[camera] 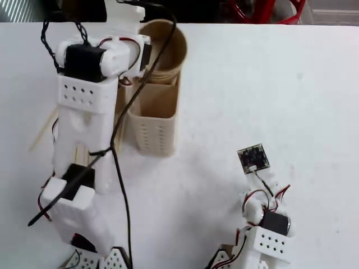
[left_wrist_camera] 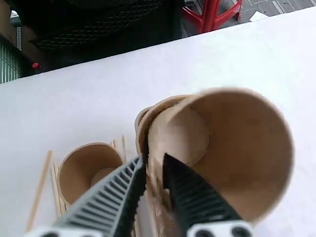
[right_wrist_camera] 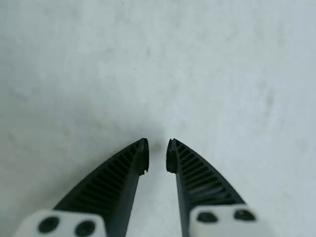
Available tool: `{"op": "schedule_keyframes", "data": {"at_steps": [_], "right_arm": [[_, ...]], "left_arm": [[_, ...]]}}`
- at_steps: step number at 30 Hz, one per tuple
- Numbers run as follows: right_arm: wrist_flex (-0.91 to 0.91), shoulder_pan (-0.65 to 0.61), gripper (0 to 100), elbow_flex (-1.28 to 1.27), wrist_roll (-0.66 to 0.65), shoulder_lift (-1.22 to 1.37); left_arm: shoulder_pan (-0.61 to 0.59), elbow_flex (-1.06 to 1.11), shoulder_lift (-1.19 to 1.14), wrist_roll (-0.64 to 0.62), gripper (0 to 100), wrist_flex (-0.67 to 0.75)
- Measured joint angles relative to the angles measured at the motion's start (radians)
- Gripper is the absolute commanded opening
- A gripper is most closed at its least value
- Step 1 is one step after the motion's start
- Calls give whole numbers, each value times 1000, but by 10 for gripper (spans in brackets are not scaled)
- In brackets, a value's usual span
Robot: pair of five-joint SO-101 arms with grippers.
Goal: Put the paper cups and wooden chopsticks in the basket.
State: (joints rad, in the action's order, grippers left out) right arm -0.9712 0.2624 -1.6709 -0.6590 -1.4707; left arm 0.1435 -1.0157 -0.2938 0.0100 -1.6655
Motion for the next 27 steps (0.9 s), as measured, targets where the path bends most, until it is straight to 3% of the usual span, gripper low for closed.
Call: {"op": "schedule_keyframes", "data": {"at_steps": [13, 21, 27], "right_arm": [[0, 0, 74, 0, 0, 0], [0, 0, 74, 0, 0, 0], [0, 0, 74, 0, 0, 0]], "left_arm": [[-52, -38, 0, 3, 135, 31], [-281, -290, 0, 3, 138, -78], [-422, -137, -43, 3, 140, -60]]}}
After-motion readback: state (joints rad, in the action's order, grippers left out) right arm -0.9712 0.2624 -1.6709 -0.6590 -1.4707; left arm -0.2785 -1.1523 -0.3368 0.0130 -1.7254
